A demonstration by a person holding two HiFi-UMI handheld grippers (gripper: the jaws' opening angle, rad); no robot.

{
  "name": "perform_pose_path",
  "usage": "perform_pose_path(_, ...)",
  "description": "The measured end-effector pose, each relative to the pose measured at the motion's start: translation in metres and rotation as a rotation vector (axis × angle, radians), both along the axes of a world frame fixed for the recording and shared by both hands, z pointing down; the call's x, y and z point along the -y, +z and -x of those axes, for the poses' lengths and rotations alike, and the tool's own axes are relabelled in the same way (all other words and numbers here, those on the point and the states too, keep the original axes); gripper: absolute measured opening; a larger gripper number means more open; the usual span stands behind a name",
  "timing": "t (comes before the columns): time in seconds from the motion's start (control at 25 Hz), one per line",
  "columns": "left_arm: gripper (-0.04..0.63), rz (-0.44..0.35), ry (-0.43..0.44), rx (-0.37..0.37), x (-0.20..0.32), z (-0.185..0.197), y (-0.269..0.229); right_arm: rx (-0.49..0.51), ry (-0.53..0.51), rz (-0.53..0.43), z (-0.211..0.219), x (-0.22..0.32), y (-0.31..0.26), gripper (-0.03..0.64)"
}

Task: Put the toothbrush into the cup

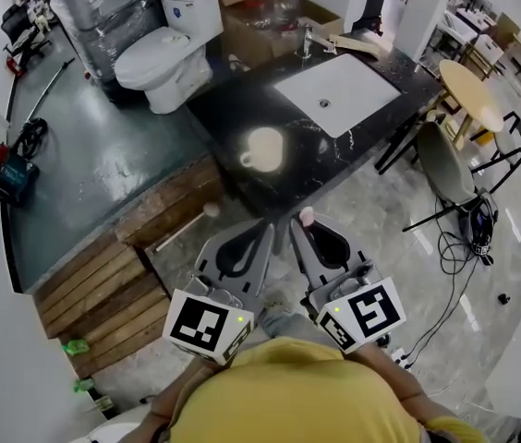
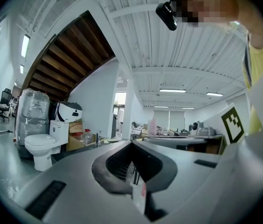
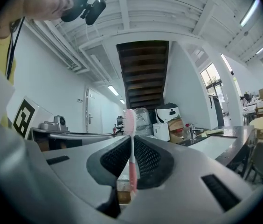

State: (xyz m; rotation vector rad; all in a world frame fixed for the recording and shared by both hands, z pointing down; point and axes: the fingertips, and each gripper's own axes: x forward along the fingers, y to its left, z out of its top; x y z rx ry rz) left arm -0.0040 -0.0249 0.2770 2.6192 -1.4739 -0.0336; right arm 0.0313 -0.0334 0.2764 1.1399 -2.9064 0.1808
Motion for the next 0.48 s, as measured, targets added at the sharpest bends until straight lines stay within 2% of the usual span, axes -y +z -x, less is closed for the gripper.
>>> perform_pose_path(0.48,0.005,0.017,-0.033,0.004,0.028,0.004,0.007,0.006,-0.037,0.011,0.005,0.030,0.005,0.035)
